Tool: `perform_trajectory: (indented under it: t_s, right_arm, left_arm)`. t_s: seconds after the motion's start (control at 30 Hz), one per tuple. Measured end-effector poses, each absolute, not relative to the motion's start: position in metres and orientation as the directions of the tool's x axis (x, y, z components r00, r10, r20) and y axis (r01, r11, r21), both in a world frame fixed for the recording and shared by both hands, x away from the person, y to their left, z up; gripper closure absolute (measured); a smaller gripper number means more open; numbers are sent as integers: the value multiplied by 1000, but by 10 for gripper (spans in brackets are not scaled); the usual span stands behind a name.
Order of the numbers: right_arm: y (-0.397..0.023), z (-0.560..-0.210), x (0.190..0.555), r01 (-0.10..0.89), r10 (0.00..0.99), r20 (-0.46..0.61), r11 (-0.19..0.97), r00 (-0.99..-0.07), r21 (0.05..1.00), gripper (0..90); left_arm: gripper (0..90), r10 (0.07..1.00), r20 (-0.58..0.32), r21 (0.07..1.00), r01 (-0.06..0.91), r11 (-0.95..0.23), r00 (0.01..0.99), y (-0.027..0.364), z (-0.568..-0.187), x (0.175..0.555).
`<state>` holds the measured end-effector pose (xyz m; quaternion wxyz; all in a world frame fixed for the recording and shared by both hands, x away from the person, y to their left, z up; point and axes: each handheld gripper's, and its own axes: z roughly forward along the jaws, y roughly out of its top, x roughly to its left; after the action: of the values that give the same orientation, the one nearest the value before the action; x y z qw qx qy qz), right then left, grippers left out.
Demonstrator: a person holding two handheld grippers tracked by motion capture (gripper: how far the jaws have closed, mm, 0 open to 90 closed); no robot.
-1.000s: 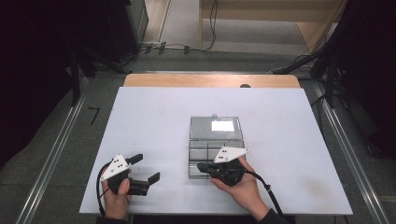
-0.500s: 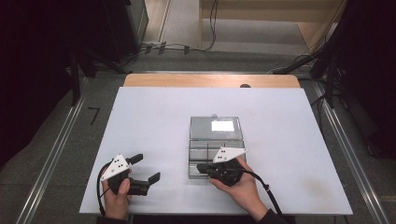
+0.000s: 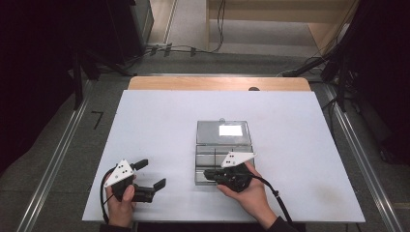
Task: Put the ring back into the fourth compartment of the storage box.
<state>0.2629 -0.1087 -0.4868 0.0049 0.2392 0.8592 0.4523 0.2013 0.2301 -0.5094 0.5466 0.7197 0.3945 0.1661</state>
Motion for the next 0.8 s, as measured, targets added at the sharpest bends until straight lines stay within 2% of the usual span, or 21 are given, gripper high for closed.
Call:
perform_trajectory:
  t_s: [0.17,0.57,0.8]
  right_arm:
    - [-114,-484,264,414,410,227,459,-884,786,721]
    - [-138,-464,267,388,415,208,419,-886,821,296]
    - [-159,-454,272,382,427,209,372,-880,846,170]
  left_arm:
    - [0,750,-192,918,386,-91,633,230,-509,201]
    - [0,751,-189,917,387,-94,632,231,-509,202]
    - [0,754,-192,918,387,-89,628,231,-508,202]
